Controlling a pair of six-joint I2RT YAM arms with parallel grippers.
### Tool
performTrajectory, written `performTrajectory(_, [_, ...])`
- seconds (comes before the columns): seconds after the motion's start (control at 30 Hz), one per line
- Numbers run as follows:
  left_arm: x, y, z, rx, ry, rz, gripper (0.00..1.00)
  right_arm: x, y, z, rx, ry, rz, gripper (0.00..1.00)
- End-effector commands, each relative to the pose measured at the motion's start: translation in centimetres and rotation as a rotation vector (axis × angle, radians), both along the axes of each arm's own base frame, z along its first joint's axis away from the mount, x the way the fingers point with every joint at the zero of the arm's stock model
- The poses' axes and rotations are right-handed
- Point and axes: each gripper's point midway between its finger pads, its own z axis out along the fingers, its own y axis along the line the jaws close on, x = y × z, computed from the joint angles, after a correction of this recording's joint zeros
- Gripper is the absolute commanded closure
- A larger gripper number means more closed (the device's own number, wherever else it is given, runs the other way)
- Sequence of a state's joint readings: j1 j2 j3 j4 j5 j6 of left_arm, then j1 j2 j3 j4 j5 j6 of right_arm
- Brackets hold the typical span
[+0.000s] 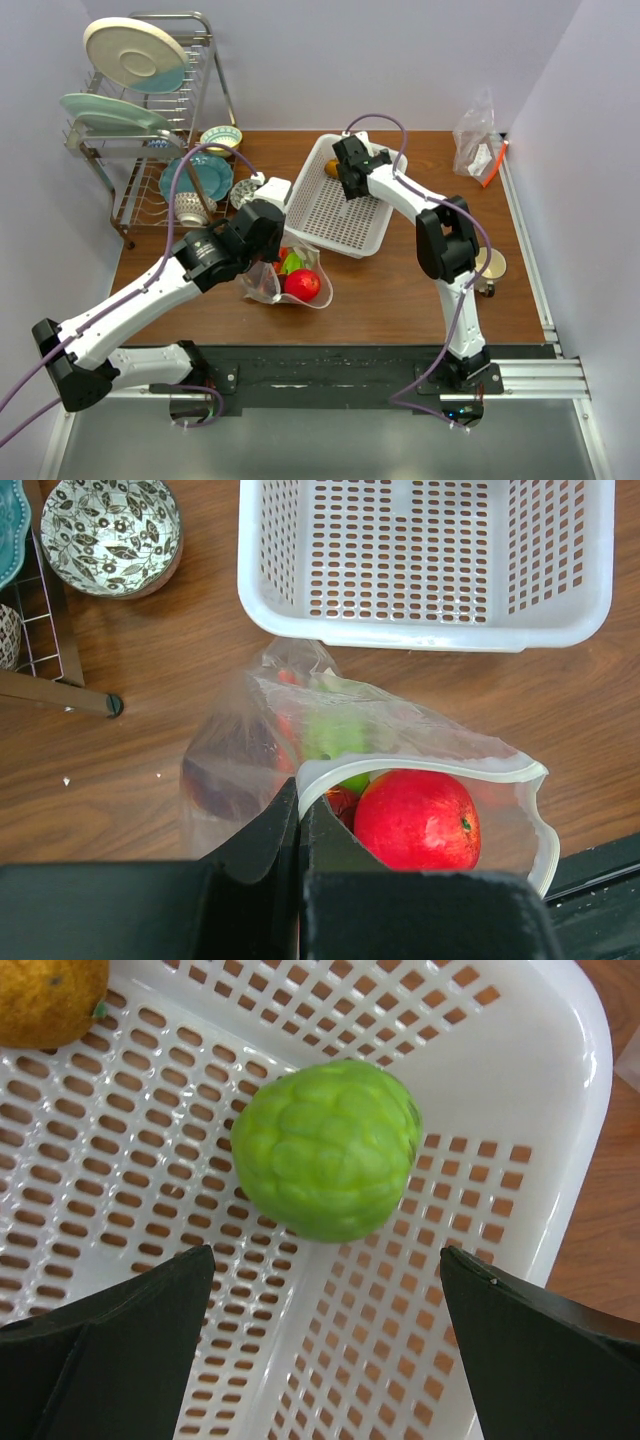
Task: Place the food in the zip-top bag and seal the zipper
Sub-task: Pick up the fake fruit from the bin.
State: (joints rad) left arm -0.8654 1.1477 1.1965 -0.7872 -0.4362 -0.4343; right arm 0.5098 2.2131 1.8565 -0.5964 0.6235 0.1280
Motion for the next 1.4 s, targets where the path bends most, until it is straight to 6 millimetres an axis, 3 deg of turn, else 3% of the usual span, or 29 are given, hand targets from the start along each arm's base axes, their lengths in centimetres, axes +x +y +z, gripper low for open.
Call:
performTrajectory(0.0, [0.8,-0.6,1.6,-0.042,-0.047,0.017,1.0,2.5,-0.2,1.4,-0.03,-0.065,-0.001,0.01])
performTrajectory(0.07, [0.9,-0.6,1.5,-0.04,-0.045,0.017,1.0,3.1,-0.1,1.1,-0.028,-0.072,0.0,0.01])
performTrajectory(0.2, [1.0,-0.7,1.6,-0.039,-0.047,0.015,1.0,4.0,-0.3,-1.2,-0.05,-0.041,-0.004,0.01])
performTrajectory(0.37, [1.1,-0.7,1.7,-0.028,-0.049,0.016,1.0,4.7,-0.2,-1.9,-0.067,-0.051,-0.016,0.02])
performTrajectory(0.5, [1.3,-0.7,1.8,-0.019,-0.051,0.018,1.0,5.3,-0.6,-1.8,-0.088,-0.067,-0.033,0.24])
performTrajectory(0.6, [1.4,-0.7,1.9,-0.014,-0.053,0.02,1.0,5.3,-0.6,-1.2,-0.087,-0.073,-0.04,0.32])
performTrajectory(0.63, [1.4,-0.8,2.0,-0.014,-0.053,0.02,1.0,5.2,-0.5,-1.1,-0.085,-0.068,-0.035,0.42])
performTrajectory(0.73, [1.6,-1.0,2.1,-0.013,-0.054,0.017,1.0,4.7,-0.2,0.2,-0.044,-0.072,-0.02,0.49])
performTrajectory(0.77, [1.6,-1.1,2.0,-0.013,-0.052,0.016,1.0,4.6,0.0,1.7,-0.015,-0.09,-0.018,0.49])
performTrajectory(0.87, [1.7,-1.3,2.0,-0.013,-0.05,0.009,1.0,3.5,1.1,2.9,0.07,-0.071,0.026,0.53])
performTrajectory(0.9, [1.8,-1.4,1.9,-0.011,-0.048,0.009,1.0,3.0,1.6,4.5,0.114,-0.077,0.049,0.55])
performTrajectory(0.97, [1.8,-1.4,1.8,-0.011,-0.046,0.01,1.0,1.9,2.1,5.4,0.172,-0.067,0.07,0.58])
performTrajectory(1.0, [1.8,-1.4,1.8,-0.012,-0.047,0.01,1.0,1.2,2.8,7.2,0.231,-0.078,0.103,0.59])
performTrajectory(1.07, [1.8,-1.4,1.8,-0.014,-0.048,0.009,1.0,-0.1,3.1,7.2,0.267,-0.051,0.131,0.6])
performTrajectory(1.23, [1.6,-1.3,1.6,-0.014,-0.044,0.007,1.0,-3.6,3.8,10.0,0.369,-0.018,0.212,0.65])
performTrajectory(1.37, [1.6,-1.2,1.6,-0.017,-0.046,0.009,1.0,-6.8,5.1,11.0,0.478,0.046,0.274,0.68])
